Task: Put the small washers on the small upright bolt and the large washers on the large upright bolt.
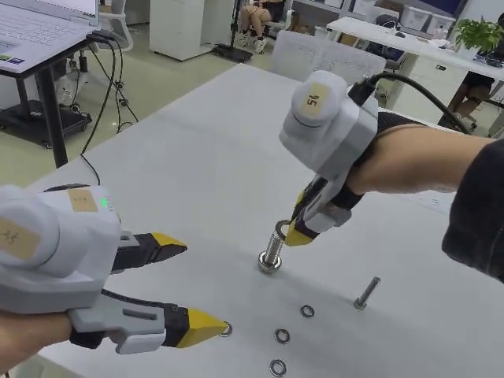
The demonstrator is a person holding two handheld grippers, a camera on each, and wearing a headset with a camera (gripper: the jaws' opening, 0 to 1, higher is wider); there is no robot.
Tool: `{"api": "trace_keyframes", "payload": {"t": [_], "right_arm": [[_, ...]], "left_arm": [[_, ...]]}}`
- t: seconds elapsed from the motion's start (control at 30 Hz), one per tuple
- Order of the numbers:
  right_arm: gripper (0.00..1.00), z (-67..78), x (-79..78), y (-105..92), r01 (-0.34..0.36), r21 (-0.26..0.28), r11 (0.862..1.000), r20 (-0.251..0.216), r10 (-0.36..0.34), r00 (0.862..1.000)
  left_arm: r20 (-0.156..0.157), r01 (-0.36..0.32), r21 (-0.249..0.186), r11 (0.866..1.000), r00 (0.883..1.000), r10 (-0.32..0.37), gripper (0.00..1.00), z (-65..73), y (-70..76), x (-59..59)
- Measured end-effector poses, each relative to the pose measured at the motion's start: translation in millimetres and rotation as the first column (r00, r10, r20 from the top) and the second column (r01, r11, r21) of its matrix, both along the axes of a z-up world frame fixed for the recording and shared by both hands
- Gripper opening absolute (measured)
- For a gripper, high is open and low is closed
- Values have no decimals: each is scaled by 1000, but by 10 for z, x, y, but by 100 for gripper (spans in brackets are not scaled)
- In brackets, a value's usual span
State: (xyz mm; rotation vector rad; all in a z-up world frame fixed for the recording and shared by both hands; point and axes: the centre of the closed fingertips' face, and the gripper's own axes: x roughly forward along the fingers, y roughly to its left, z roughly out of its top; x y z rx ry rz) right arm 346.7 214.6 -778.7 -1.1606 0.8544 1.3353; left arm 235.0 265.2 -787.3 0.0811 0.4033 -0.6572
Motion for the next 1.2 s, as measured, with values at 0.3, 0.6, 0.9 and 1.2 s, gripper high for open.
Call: {"api": "trace_keyframes", "payload": {"t": [0.3,0.6,0.9,1.2], "right_arm": [[23,-28,108,122,-4,-8,1000,-14,4,1000],[23,-137,137,121,3,-29,1000,-42,-4,999],[23,-216,159,92,13,-43,999,-60,-15,998],[23,-293,175,71,13,-58,998,-68,-17,998]], "left_arm": [[-7,-10,-4,1000,1000,10,65,-25,32,-2],[-15,-17,-6,1000,1000,17,65,-45,58,-1],[-23,-20,-6,1000,1000,20,65,-74,58,-4],[-27,-25,-9,1000,999,24,65,-97,58,4]]}}
